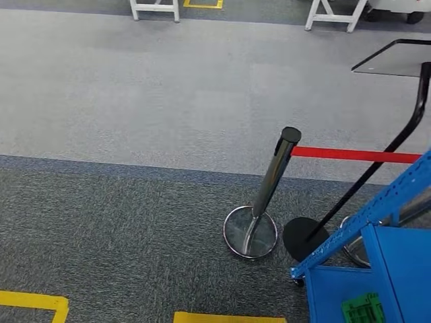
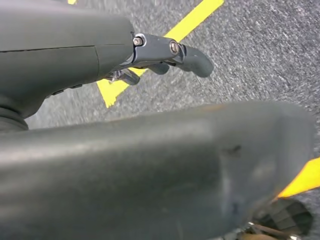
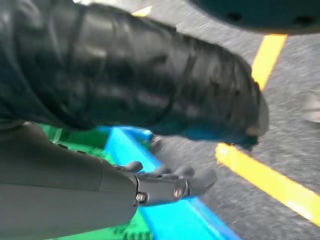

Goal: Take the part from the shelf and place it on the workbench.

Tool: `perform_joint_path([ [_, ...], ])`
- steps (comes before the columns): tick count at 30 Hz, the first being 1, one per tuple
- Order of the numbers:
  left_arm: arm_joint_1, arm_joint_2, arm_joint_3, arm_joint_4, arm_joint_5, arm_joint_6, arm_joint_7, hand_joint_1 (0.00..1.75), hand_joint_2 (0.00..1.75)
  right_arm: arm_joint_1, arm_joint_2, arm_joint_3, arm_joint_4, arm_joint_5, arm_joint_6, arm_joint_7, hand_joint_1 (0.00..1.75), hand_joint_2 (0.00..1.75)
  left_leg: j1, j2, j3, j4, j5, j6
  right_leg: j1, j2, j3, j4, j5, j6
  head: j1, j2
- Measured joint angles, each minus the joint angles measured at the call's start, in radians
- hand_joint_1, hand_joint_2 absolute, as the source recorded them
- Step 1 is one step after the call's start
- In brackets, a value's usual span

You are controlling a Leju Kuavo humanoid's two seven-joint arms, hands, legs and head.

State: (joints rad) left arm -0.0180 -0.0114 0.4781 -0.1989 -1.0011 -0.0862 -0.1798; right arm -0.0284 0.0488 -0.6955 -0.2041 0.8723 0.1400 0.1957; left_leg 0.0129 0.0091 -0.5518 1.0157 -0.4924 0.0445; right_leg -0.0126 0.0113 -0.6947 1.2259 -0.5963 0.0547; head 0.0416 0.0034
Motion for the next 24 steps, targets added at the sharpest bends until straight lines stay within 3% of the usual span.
perform_joint_path([
  [1,0.002,0.001,0.000,0.000,0.000,0.000,0.000,0.00,0.00,-0.001,0.000,0.000,0.000,0.000,0.000,0.000,0.00,0.00,-0.002,0.015,-0.001,0.000,0.000,0.000,-0.001,-0.005,-0.021,0.050,-0.019,0.003,0.000,0.000],
  [2,0.001,0.001,0.000,0.000,-0.001,0.000,0.000,0.00,0.00,0.000,0.000,0.000,0.000,0.000,-0.001,-0.001,0.00,0.00,-0.003,0.029,-0.001,0.000,-0.001,0.000,-0.002,-0.007,-0.024,0.066,-0.018,0.004,0.000,0.000],
  [3,0.000,0.001,0.000,0.000,-0.003,0.001,0.000,0.00,0.00,0.001,0.000,0.000,0.000,-0.001,-0.002,-0.002,0.00,0.00,-0.003,0.041,-0.001,0.000,-0.001,-0.001,-0.003,-0.010,-0.006,0.040,0.000,0.005,0.000,0.000],
  [4,-0.001,0.001,0.000,0.000,-0.004,0.002,0.000,0.00,0.00,0.002,0.000,0.000,0.000,-0.001,-0.003,-0.004,0.00,0.00,-0.003,0.051,0.000,0.000,-0.002,-0.002,-0.003,-0.017,0.031,-0.022,0.030,0.003,0.001,0.000],
  [6,-0.002,-0.001,0.000,0.000,-0.007,0.004,-0.001,0.00,0.00,0.001,0.000,-0.001,0.000,-0.002,-0.004,-0.010,0.00,0.00,-0.006,0.070,0.004,0.002,-0.006,-0.009,0.000,-0.057,0.115,-0.164,0.081,-0.003,0.000,0.000],
  [7,-0.003,-0.001,0.000,0.000,-0.008,0.005,-0.001,0.00,0.00,-0.001,0.000,-0.001,0.000,-0.002,-0.004,-0.013,0.00,0.00,-0.007,0.078,0.006,0.003,-0.008,-0.015,0.002,-0.071,0.138,-0.205,0.093,-0.007,-0.001,0.000],
  [8,-0.003,-0.002,0.000,0.000,-0.010,0.005,-0.002,0.00,0.00,-0.002,0.000,-0.001,0.000,-0.003,-0.004,-0.014,0.00,0.00,-0.007,0.086,0.009,0.003,-0.010,-0.022,0.005,-0.079,0.146,-0.222,0.097,-0.011,-0.002,0.000],
  [10,-0.005,-0.003,0.000,0.000,-0.011,0.006,-0.003,0.00,0.00,-0.002,0.000,-0.002,0.000,-0.003,-0.005,-0.015,0.00,0.00,-0.004,0.098,0.015,0.002,-0.012,-0.036,0.008,-0.060,0.145,-0.225,0.103,-0.023,-0.003,0.000],
  [12,-0.006,-0.004,0.000,0.000,-0.011,0.006,-0.003,0.00,0.00,-0.002,0.001,-0.003,0.000,-0.003,-0.006,-0.015,0.00,0.00,0.001,0.070,0.011,0.026,-0.035,-0.048,0.006,-0.042,0.154,-0.234,0.111,-0.037,-0.006,0.000],
  [14,-0.004,-0.005,0.000,0.000,-0.011,0.007,-0.003,0.00,0.00,-0.003,0.001,-0.003,0.000,-0.004,-0.006,-0.014,0.00,0.00,0.004,0.019,-0.030,0.127,-0.094,-0.053,0.004,-0.023,0.158,-0.239,0.116,-0.047,-0.013,0.000],
  [16,0.002,-0.006,0.000,0.001,-0.011,0.008,-0.003,0.00,0.00,-0.004,0.001,-0.004,0.000,-0.005,-0.006,-0.013,0.00,0.00,0.004,0.001,-0.089,0.255,-0.146,-0.054,0.007,0.003,0.157,-0.239,0.117,-0.052,-0.016,0.000],
  [17,0.004,-0.006,0.000,0.002,-0.011,0.009,-0.003,0.00,0.00,-0.004,0.001,-0.004,0.000,-0.006,-0.005,-0.013,0.00,0.00,0.004,-0.001,-0.105,0.284,-0.147,-0.054,0.008,0.017,0.158,-0.238,0.117,-0.053,-0.016,0.000],
  [18,0.005,-0.005,0.000,0.002,-0.012,0.009,-0.003,0.00,0.00,-0.003,0.001,-0.004,0.000,-0.007,-0.004,-0.013,0.00,0.00,0.004,-0.003,-0.104,0.273,-0.126,-0.053,0.009,0.031,0.159,-0.237,0.116,-0.052,-0.017,0.000],
  [19,0.004,-0.005,0.000,0.002,-0.013,0.010,-0.003,0.00,0.00,-0.003,0.001,-0.005,0.000,-0.008,-0.004,-0.013,0.00,0.00,0.004,-0.008,-0.086,0.224,-0.088,-0.050,0.009,0.044,0.160,-0.236,0.116,-0.051,-0.017,0.000],
  [21,0.003,-0.005,0.000,0.002,-0.015,0.012,-0.003,0.00,0.00,-0.004,0.001,-0.007,0.000,-0.011,-0.002,-0.013,0.00,0.00,0.006,-0.045,-0.033,0.088,-0.018,-0.043,0.010,0.069,0.158,-0.229,0.112,-0.046,-0.018,0.000],
  [23,0.002,-0.005,0.000,0.002,-0.017,0.013,-0.003,0.00,0.00,-0.004,0.002,-0.010,0.000,-0.011,-0.001,-0.017,0.00,0.00,0.006,-0.075,-0.006,0.019,0.000,-0.037,0.008,0.090,0.148,-0.222,0.110,-0.034,-0.019,0.000],
  [24,0.001,-0.005,0.000,0.002,-0.017,0.014,-0.003,0.00,0.00,-0.003,0.003,-0.011,0.000,-0.011,-0.001,-0.019,0.00,0.00,0.004,-0.074,-0.004,0.013,-0.003,-0.034,0.006,0.100,0.143,-0.221,0.111,-0.027,-0.019,0.000],
])
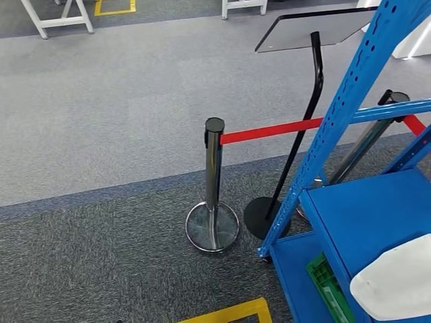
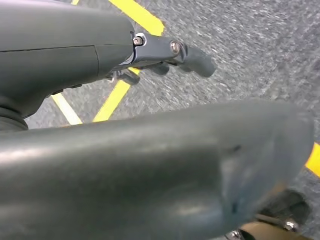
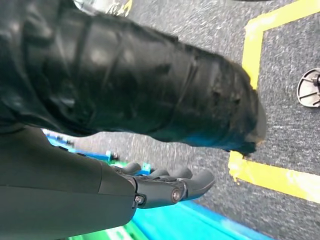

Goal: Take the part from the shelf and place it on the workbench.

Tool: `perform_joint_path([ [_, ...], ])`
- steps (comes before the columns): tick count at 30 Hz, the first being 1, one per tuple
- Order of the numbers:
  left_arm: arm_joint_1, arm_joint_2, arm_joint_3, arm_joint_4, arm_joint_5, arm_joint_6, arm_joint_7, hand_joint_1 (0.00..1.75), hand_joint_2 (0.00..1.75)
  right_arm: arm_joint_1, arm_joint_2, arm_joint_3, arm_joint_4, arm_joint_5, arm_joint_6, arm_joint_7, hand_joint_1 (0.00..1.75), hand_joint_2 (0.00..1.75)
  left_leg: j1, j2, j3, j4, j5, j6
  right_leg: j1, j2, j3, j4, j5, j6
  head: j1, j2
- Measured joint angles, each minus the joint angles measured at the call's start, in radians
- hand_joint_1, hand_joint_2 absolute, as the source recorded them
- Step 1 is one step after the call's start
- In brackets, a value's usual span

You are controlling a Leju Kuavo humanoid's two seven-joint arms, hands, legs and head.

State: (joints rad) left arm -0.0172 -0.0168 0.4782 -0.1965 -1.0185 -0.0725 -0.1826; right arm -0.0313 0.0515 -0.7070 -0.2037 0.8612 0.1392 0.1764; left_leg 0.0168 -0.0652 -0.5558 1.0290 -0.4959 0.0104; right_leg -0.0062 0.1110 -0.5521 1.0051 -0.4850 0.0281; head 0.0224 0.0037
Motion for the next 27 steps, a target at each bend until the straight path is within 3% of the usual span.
perform_joint_path([
  [2,-0.003,-0.002,0.000,0.000,-0.002,0.000,0.001,0.00,0.00,0.004,0.000,-0.003,0.000,0.000,0.000,-0.003,0.00,0.00,-0.001,0.019,0.002,-0.009,0.004,0.011,-0.004,0.004,-0.012,0.002,-0.001,0.013,0.001,0.000],
  [3,-0.003,-0.003,0.000,0.000,-0.002,0.000,0.001,0.00,0.00,0.005,0.000,-0.005,0.000,0.001,0.000,-0.003,0.00,0.00,0.001,0.030,0.005,-0.015,0.007,0.018,-0.002,-0.014,-0.022,0.017,-0.013,0.018,0.004,0.000],
  [5,-0.003,-0.004,0.000,0.000,-0.004,-0.001,0.003,0.00,0.00,0.002,0.000,-0.008,0.000,0.003,0.002,-0.004,0.00,0.00,0.001,0.055,0.007,-0.024,0.010,0.028,-0.001,-0.068,-0.069,0.108,-0.068,0.025,0.013,0.000],
  [7,0.001,-0.004,0.001,0.000,-0.005,-0.002,0.004,0.00,0.00,0.000,0.001,-0.009,0.000,0.007,0.004,-0.005,0.00,0.00,-0.003,0.083,0.007,-0.025,0.009,0.032,-0.004,-0.098,-0.135,0.241,-0.128,0.031,0.018,0.000],
  [8,0.002,-0.004,0.001,0.000,-0.006,-0.003,0.004,0.00,0.44,0.000,0.001,-0.009,0.000,0.008,0.004,-0.005,0.00,0.00,-0.004,0.097,0.007,-0.024,0.008,0.032,-0.006,-0.103,-0.154,0.279,-0.136,0.034,0.018,0.000],
  [9,0.002,-0.004,0.001,0.000,-0.006,-0.004,0.004,0.00,0.87,0.001,0.001,-0.009,0.000,0.009,0.004,-0.005,0.00,0.00,-0.004,0.108,0.008,-0.024,0.007,0.031,-0.007,-0.107,-0.152,0.277,-0.124,0.036,0.018,0.000],
  [11,0.000,-0.006,0.001,0.000,-0.007,-0.004,0.004,0.00,1.75,0.003,0.001,-0.010,0.000,0.009,0.004,-0.005,0.00,0.00,-0.004,0.128,0.013,-0.024,0.004,0.026,-0.008,-0.128,-0.091,0.164,-0.060,0.037,0.018,0.000],
  [13,0.000,-0.007,0.001,0.000,-0.007,-0.004,0.004,0.00,1.75,0.002,0.001,-0.010,0.000,0.010,0.004,-0.006,0.00,0.00,-0.008,0.146,0.018,-0.021,-0.003,0.015,-0.006,-0.166,-0.022,0.037,-0.011,0.029,0.019,0.000],
  [14,0.000,-0.007,0.001,0.000,-0.007,-0.004,0.005,0.00,1.75,0.001,0.001,-0.010,0.000,0.010,0.004,-0.007,0.00,0.00,-0.010,0.154,0.022,-0.020,-0.006,0.009,-0.004,-0.177,-0.006,0.007,-0.002,0.023,0.017,0.000],
  [17,-0.005,-0.007,0.001,0.000,-0.008,-0.004,0.005,0.00,1.75,0.003,0.002,-0.013,0.000,0.011,0.004,-0.008,0.00,0.00,-0.007,0.171,0.033,-0.019,-0.013,-0.010,0.000,-0.156,-0.004,-0.002,0.000,0.000,0.013,0.000],
  [18,-0.006,-0.007,0.001,0.000,-0.008,-0.004,0.006,0.00,1.75,0.003,0.002,-0.014,0.000,0.012,0.004,-0.008,0.00,0.00,-0.003,0.158,0.032,-0.007,-0.025,-0.016,-0.001,-0.147,0.001,-0.006,0.003,-0.008,0.011,0.000],
  [19,-0.007,-0.007,0.001,0.000,-0.009,-0.003,0.007,0.00,1.75,0.002,0.002,-0.015,0.000,0.012,0.004,-0.008,0.00,0.00,-0.001,0.138,0.023,0.023,-0.047,-0.021,-0.003,-0.137,0.007,-0.010,0.006,-0.015,0.008,0.000],
  [21,-0.004,-0.009,0.001,0.001,-0.010,-0.003,0.011,0.00,1.75,0.000,0.003,-0.017,0.000,0.014,0.004,-0.009,0.00,0.00,0.001,0.091,-0.029,0.142,-0.110,-0.024,-0.003,-0.116,0.011,-0.012,0.010,-0.025,0.001,0.000],
  [23,0.002,-0.009,0.002,0.001,-0.011,-0.003,0.015,0.00,1.75,0.000,0.003,-0.018,0.000,0.015,0.004,-0.010,0.00,0.00,0.000,0.076,-0.084,0.253,-0.146,-0.022,0.002,-0.088,0.010,-0.011,0.010,-0.028,-0.001,0.000],
  [24,0.004,-0.009,0.002,0.001,-0.011,-0.003,0.017,0.00,1.75,0.001,0.003,-0.018,0.000,0.015,0.004,-0.010,0.00,0.00,-0.001,0.074,-0.094,0.263,-0.135,-0.019,0.005,-0.074,0.011,-0.011,0.010,-0.029,-0.001,0.000],
  [25,0.005,-0.008,0.002,0.002,-0.011,-0.003,0.017,0.00,1.75,0.001,0.003,-0.018,0.000,0.015,0.004,-0.010,0.00,0.00,-0.003,0.070,-0.087,0.233,-0.104,-0.014,0.007,-0.060,0.013,-0.010,0.009,-0.029,-0.002,0.000],
  [27,0.004,-0.008,0.002,0.002,-0.011,-0.003,0.017,0.00,1.75,0.001,0.004,-0.018,0.001,0.015,0.004,-0.011,0.00,0.00,-0.006,0.041,-0.040,0.104,-0.024,-0.001,0.008,-0.035,0.015,-0.008,0.008,-0.028,-0.002,0.000],
])
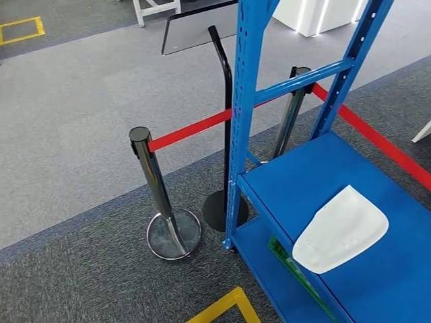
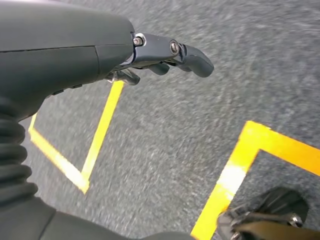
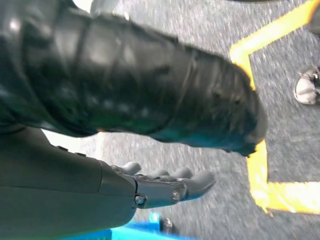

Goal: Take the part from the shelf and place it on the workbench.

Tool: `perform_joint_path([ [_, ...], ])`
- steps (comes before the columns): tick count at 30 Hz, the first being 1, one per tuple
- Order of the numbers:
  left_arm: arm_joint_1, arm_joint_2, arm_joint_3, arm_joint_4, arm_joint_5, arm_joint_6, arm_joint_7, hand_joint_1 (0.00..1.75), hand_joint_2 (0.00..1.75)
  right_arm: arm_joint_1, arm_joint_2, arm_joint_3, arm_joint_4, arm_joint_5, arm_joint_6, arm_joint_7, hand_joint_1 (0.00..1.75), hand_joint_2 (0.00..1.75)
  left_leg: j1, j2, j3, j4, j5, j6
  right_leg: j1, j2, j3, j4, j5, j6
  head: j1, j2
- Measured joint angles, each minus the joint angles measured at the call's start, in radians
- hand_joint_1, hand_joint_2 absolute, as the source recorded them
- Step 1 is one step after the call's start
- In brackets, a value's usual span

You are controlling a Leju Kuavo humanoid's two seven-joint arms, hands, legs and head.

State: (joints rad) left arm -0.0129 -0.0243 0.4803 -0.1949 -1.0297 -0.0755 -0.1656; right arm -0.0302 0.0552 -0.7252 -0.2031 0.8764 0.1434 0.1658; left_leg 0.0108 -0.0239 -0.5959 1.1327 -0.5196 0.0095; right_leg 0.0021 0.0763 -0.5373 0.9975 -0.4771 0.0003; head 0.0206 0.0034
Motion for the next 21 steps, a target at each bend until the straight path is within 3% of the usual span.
perform_joint_path([
  [1,0.000,0.000,0.000,0.000,0.000,0.000,0.000,0.00,1.75,-0.001,0.001,0.000,0.000,0.001,0.000,0.000,0.00,0.00,0.000,-0.018,0.022,-0.060,0.024,0.005,0.001,0.012,-0.002,0.002,-0.001,0.003,0.000,0.000],
  [3,-0.001,0.001,0.000,0.000,-0.002,0.001,0.001,0.00,1.75,0.000,0.002,0.000,0.001,0.003,-0.001,0.003,0.00,0.00,-0.003,-0.040,0.040,-0.111,0.033,0.010,-0.002,0.033,-0.012,0.005,0.000,0.013,0.000,0.000],
  [5,-0.004,0.000,0.001,0.000,-0.005,0.002,0.001,0.00,1.75,0.004,0.002,-0.002,0.001,0.005,-0.001,0.010,0.00,0.00,-0.003,-0.024,0.043,-0.121,0.036,0.016,-0.006,0.046,-0.024,0.005,0.000,0.027,-0.001,0.000],
  [7,-0.008,-0.002,0.001,0.000,-0.007,0.004,0.001,0.00,1.75,0.006,0.002,-0.004,0.001,0.007,-0.001,0.016,0.00,0.00,0.001,-0.004,0.048,-0.135,0.041,0.026,-0.005,0.013,-0.044,0.036,-0.024,0.037,0.004,0.000],
  [9,-0.006,-0.002,0.001,0.000,-0.007,0.005,0.002,0.00,1.75,0.003,0.002,-0.006,0.001,0.006,-0.001,0.018,0.00,0.00,0.002,0.021,0.050,-0.141,0.042,0.033,-0.005,-0.042,-0.096,0.143,-0.087,0.045,0.013,0.000],
  [11,-0.003,-0.002,0.002,0.000,-0.007,0.005,0.003,0.00,1.75,0.001,0.003,-0.007,0.001,0.006,-0.002,0.017,0.00,0.00,0.001,0.049,0.050,-0.141,0.041,0.034,-0.012,-0.065,-0.156,0.264,-0.137,0.055,0.017,0.000],
  [12,-0.003,-0.002,0.002,0.000,-0.007,0.005,0.004,0.00,1.75,0.001,0.003,-0.007,0.001,0.006,-0.003,0.016,0.00,0.00,0.001,0.061,0.051,-0.141,0.039,0.033,-0.015,-0.070,-0.166,0.285,-0.136,0.059,0.017,0.000],
  [13,-0.003,-0.003,0.002,0.000,-0.007,0.005,0.004,0.00,1.75,0.002,0.003,-0.009,0.001,0.006,-0.005,0.015,0.00,0.00,0.002,0.072,0.052,-0.141,0.038,0.030,-0.018,-0.075,-0.155,0.265,-0.116,0.063,0.017,0.000],
  [15,-0.004,-0.004,0.002,0.000,-0.008,0.005,0.004,0.00,1.75,0.004,0.003,-0.012,0.001,0.006,-0.007,0.013,0.00,0.00,0.004,0.091,0.060,-0.140,0.032,0.022,-0.022,-0.108,-0.082,0.131,-0.048,0.067,0.019,0.000],
  [17,-0.004,-0.004,0.002,0.000,-0.009,0.005,0.004,0.00,1.75,0.002,0.003,-0.016,0.001,0.006,-0.008,0.009,0.00,0.00,0.000,0.109,0.067,-0.136,0.025,0.008,-0.021,-0.143,-0.019,0.021,-0.009,0.057,0.020,0.000],
  [18,-0.005,-0.003,0.002,0.000,-0.010,0.006,0.004,0.00,1.75,0.001,0.003,-0.016,0.001,0.006,-0.008,0.008,0.00,0.00,-0.002,0.117,0.069,-0.134,0.023,0.002,-0.019,-0.150,-0.010,0.004,-0.006,0.049,0.018,0.000],
  [20,-0.007,-0.003,0.002,0.000,-0.010,0.006,0.004,0.00,1.75,0.002,0.003,-0.018,0.001,0.006,-0.008,0.007,0.00,0.00,-0.001,0.133,0.074,-0.133,0.018,-0.010,-0.017,-0.129,-0.014,0.005,-0.005,0.031,0.014,0.000],
  [21,-0.009,-0.003,0.002,0.000,-0.010,0.006,0.004,0.00,1.75,0.002,0.003,-0.019,0.001,0.006,-0.008,0.007,0.00,0.00,0.002,0.127,0.075,-0.127,0.010,-0.016,-0.017,-0.120,-0.013,0.004,-0.004,0.024,0.013,0.000],
])
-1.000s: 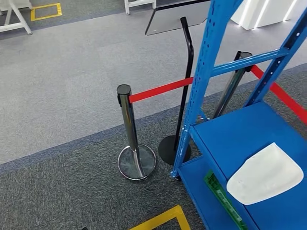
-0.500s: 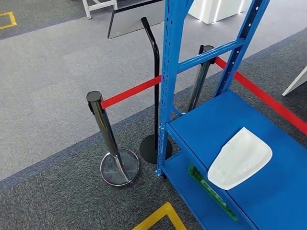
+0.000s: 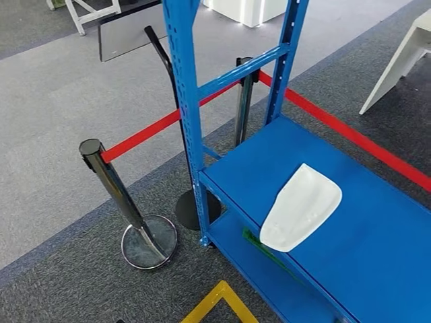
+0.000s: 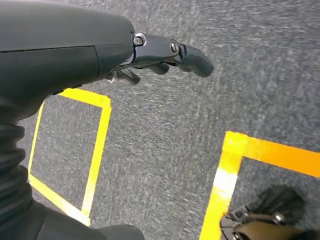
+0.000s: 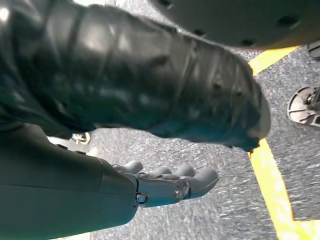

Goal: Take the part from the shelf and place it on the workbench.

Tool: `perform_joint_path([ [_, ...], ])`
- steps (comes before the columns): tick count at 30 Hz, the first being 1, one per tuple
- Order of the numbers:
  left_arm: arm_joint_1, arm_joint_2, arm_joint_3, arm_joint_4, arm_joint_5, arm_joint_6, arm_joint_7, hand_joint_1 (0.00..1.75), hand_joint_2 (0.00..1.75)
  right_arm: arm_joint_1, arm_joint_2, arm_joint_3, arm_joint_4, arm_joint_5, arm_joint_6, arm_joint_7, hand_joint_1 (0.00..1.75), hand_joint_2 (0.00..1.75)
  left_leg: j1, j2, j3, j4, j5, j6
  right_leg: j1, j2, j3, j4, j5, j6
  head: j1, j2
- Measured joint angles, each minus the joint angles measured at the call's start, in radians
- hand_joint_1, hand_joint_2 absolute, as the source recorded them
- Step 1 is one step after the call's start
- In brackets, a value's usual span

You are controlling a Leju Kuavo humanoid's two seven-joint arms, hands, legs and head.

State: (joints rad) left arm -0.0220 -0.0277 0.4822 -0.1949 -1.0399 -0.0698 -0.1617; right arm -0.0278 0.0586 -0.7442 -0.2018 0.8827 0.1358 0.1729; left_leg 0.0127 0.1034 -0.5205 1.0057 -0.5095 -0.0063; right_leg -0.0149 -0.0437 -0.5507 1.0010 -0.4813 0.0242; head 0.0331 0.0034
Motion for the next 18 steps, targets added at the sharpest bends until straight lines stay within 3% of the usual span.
perform_joint_path([
  [2,0.000,-0.002,0.000,0.000,-0.001,0.000,0.000,0.00,1.75,-0.001,0.001,-0.002,0.000,0.000,0.000,0.000,0.00,0.00,0.005,-0.039,-0.020,0.061,-0.044,-0.008,-0.003,0.020,0.006,-0.004,0.003,-0.015,-0.006,0.000],
  [4,0.004,-0.003,0.000,0.000,-0.002,0.000,0.001,0.00,1.75,-0.003,0.001,-0.003,0.000,0.000,0.000,0.000,0.00,0.00,0.006,-0.080,-0.076,0.192,-0.107,-0.009,-0.001,0.043,0.007,-0.004,0.005,-0.023,-0.011,0.000],
  [5,0.007,-0.002,0.000,0.000,-0.003,0.000,0.002,0.00,1.75,-0.004,0.001,-0.003,0.000,0.000,0.000,0.000,0.00,0.00,0.006,-0.088,-0.104,0.251,-0.126,-0.008,0.001,0.057,0.007,-0.004,0.005,-0.025,-0.012,0.000],
  [6,0.009,-0.002,0.000,0.000,-0.003,0.000,0.002,0.00,1.75,-0.004,0.001,-0.004,0.000,0.000,0.000,0.000,0.00,0.00,0.006,-0.092,-0.122,0.281,-0.126,-0.007,0.003,0.072,0.008,-0.003,0.005,-0.026,-0.012,0.000],
  [7,0.010,-0.002,0.000,0.001,-0.003,0.000,0.003,0.00,1.75,-0.003,0.001,-0.004,0.000,0.000,0.000,0.000,0.00,0.00,0.006,-0.095,-0.124,0.275,-0.106,-0.005,0.004,0.086,0.010,-0.003,0.004,-0.027,-0.012,0.000],
  [8,0.010,-0.002,0.000,0.001,-0.003,0.000,0.003,0.00,1.75,-0.003,0.001,-0.005,0.000,0.000,0.000,0.000,0.00,0.00,0.006,-0.100,-0.111,0.233,-0.069,-0.001,0.005,0.099,0.011,-0.002,0.003,-0.026,-0.013,0.000],
  [10,0.009,-0.001,0.000,0.001,-0.004,0.000,0.003,0.00,1.75,-0.003,0.001,-0.005,0.000,0.000,0.001,0.000,0.00,0.00,0.005,-0.132,-0.064,0.103,0.005,0.010,0.007,0.123,0.012,0.002,0.001,-0.022,-0.013,0.000],
  [12,0.007,0.000,0.000,0.001,-0.005,0.000,0.003,0.00,1.75,-0.002,0.002,-0.005,0.000,0.000,0.002,0.000,0.00,0.00,0.005,-0.164,-0.035,0.024,0.026,0.018,0.006,0.145,0.003,0.007,0.001,-0.012,-0.013,0.000],
  [14,0.003,0.001,0.000,0.001,-0.005,0.000,0.003,0.00,1.75,0.001,0.002,-0.005,0.000,0.000,0.003,-0.001,0.00,0.00,0.002,-0.161,-0.030,0.009,0.020,0.023,0.001,0.163,-0.009,0.006,0.004,0.003,-0.014,0.000],
  [16,0.000,0.000,0.000,0.001,-0.006,0.000,0.003,0.00,1.75,0.005,0.002,-0.005,0.000,0.000,0.001,-0.003,0.00,0.00,0.004,-0.141,-0.024,-0.003,0.026,0.034,0.000,0.135,-0.022,0.020,-0.009,0.015,-0.011,0.000],
  [18,0.002,-0.001,0.000,0.001,-0.007,0.001,0.003,0.00,1.75,0.002,0.001,-0.005,0.000,0.000,0.000,-0.007,0.00,0.00,0.006,-0.115,-0.020,-0.013,0.029,0.044,0.002,0.080,-0.068,0.107,-0.063,0.022,-0.002,0.000],
])
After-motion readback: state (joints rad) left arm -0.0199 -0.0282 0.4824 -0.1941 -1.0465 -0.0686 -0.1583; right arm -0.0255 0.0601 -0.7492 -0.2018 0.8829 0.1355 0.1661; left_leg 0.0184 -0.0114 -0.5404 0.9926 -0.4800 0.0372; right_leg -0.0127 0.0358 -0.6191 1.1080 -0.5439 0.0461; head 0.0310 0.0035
